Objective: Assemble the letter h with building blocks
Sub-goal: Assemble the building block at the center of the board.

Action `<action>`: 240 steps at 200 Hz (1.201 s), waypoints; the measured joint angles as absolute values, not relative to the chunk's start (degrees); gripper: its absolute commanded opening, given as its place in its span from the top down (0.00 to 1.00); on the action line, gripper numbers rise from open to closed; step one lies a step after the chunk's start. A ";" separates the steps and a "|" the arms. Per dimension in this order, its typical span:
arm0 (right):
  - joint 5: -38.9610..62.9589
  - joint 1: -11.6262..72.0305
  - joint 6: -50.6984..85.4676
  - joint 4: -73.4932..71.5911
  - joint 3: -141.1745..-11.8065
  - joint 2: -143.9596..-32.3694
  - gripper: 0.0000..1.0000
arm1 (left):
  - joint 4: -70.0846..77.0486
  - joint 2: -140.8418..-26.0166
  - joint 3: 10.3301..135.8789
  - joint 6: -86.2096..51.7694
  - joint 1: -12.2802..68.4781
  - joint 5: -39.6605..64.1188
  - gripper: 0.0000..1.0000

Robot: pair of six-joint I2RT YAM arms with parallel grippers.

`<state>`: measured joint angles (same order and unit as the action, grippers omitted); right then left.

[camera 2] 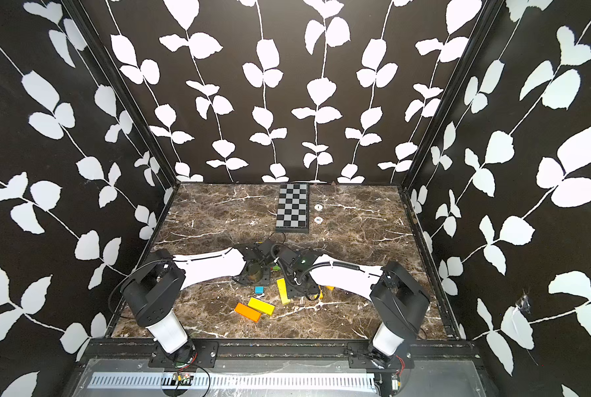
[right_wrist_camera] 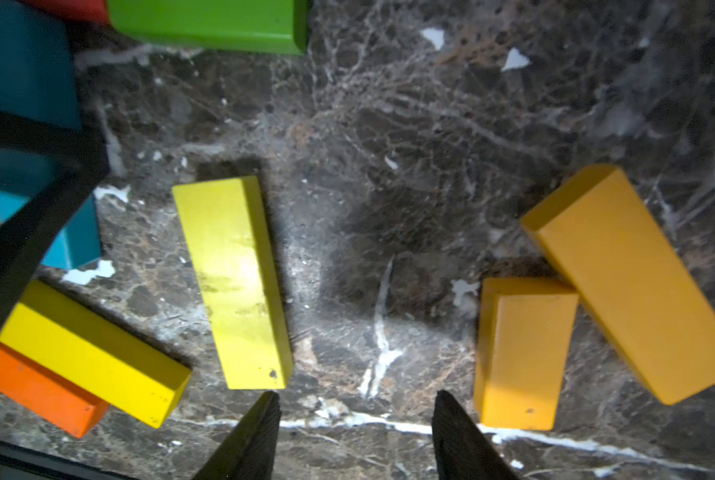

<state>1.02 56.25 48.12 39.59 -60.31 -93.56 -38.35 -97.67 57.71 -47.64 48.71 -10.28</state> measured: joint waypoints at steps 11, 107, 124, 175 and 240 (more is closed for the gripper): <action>1.04 57.14 48.36 39.48 -61.04 -93.84 0.39 | -40.10 -96.36 57.71 -47.40 48.71 -11.27 0.37; 0.80 61.08 50.83 38.13 -66.72 -103.94 0.42 | -46.15 -67.72 56.34 -42.59 45.87 -16.27 0.28; 0.23 61.08 51.18 39.33 -66.65 -104.20 0.39 | -43.33 -70.06 55.31 -41.74 45.87 -12.56 0.28; -0.03 60.51 52.18 39.24 -65.78 -104.03 0.60 | -36.73 -85.32 54.26 -40.64 45.93 -5.45 0.28; 0.71 57.69 53.82 37.47 -61.06 -101.10 0.75 | -33.82 -92.66 54.98 -40.73 46.54 -3.53 0.37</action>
<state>0.71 57.69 53.82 37.47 -61.06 -101.10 -33.82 -92.66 54.98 -40.73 46.54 -3.53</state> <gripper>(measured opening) 0.287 0.650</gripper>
